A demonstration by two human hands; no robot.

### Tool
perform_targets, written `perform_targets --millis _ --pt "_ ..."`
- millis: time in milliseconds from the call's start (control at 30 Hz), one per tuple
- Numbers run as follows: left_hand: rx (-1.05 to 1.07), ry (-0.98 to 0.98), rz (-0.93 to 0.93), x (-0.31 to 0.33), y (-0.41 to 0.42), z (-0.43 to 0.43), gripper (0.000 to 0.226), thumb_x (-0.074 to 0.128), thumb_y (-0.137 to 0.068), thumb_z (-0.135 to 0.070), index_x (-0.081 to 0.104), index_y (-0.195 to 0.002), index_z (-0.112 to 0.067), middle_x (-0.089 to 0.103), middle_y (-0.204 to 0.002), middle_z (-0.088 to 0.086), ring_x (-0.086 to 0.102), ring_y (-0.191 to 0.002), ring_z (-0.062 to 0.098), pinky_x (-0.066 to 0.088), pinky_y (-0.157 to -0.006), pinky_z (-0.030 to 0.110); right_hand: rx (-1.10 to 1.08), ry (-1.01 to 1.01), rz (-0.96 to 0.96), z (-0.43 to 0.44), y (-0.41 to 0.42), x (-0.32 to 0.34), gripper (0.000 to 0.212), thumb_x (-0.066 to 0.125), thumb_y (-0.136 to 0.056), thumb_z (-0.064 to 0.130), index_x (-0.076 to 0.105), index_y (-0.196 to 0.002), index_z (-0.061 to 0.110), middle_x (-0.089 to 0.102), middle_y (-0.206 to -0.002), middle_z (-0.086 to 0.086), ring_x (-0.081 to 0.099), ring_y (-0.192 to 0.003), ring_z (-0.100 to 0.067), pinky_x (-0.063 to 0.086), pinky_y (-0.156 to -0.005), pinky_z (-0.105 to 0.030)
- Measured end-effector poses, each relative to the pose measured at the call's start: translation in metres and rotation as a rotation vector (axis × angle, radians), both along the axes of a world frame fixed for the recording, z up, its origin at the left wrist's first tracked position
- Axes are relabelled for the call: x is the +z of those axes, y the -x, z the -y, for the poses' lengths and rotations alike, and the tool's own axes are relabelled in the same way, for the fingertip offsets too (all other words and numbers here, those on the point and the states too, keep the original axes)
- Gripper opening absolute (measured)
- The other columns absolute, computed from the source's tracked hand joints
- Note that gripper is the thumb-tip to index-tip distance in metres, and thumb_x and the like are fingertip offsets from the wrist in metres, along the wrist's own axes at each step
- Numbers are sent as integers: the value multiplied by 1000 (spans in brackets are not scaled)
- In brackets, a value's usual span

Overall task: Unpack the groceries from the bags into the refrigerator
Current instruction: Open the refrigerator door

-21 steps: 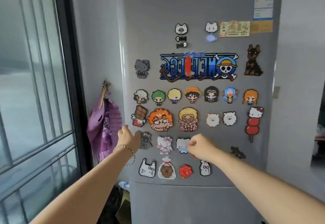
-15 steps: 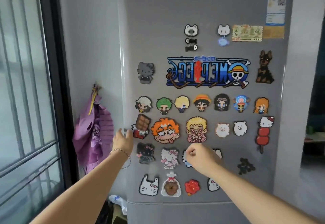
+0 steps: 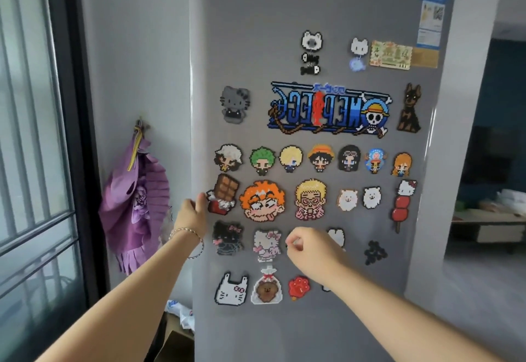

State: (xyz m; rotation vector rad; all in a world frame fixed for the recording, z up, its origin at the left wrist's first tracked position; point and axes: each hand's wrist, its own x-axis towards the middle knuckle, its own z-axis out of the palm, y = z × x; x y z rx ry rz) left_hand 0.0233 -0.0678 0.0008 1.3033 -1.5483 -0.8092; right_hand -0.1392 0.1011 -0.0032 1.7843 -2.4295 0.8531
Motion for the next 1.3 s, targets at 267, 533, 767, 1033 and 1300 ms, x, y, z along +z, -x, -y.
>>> perform_targets --millis 267,533,767,1033,1300 --pt "11 252 291 -15 -40 -131 46 40 -93 -49 47 -99 -3 62 -84 15 60 -78 30 50 -72 43 277 394 -48 -89 -7 3 21 51 -91 16 67 -105 18 69 -103 5 58 -84 -8 45 -67 -19" --pt "1 418 208 -21 3 -317 31 54 -88 -40 48 -74 -12 48 -88 4 42 -71 4 35 -62 21 432 829 -7 -210 -23 3 42 43 -80 28 54 -116 9 51 -115 -7 49 -109 -20 39 -95 -21" --pt "-451 297 -29 -15 36 -434 16 67 -76 -22 63 -91 -20 64 -100 -4 64 -94 5 52 -75 16 207 807 -105 -309 -4 -9 63 41 -86 40 25 -138 9 38 -140 -20 30 -131 -24 29 -110 -34" --pt "-622 306 138 1 119 -481 31 50 -84 5 59 -70 -21 66 -74 -10 64 -72 3 50 -71 14 -324 549 -35 -396 61 0 99 58 -86 48 -2 -149 1 14 -154 -18 18 -141 -32 22 -115 -39" --pt "-624 303 446 4 199 -511 14 47 -86 -6 51 -83 -19 60 -84 2 56 -77 17 43 -62 19 -601 401 16 -444 161 16 105 63 -84 45 -8 -148 1 23 -149 -19 35 -130 -32 42 -96 -41"
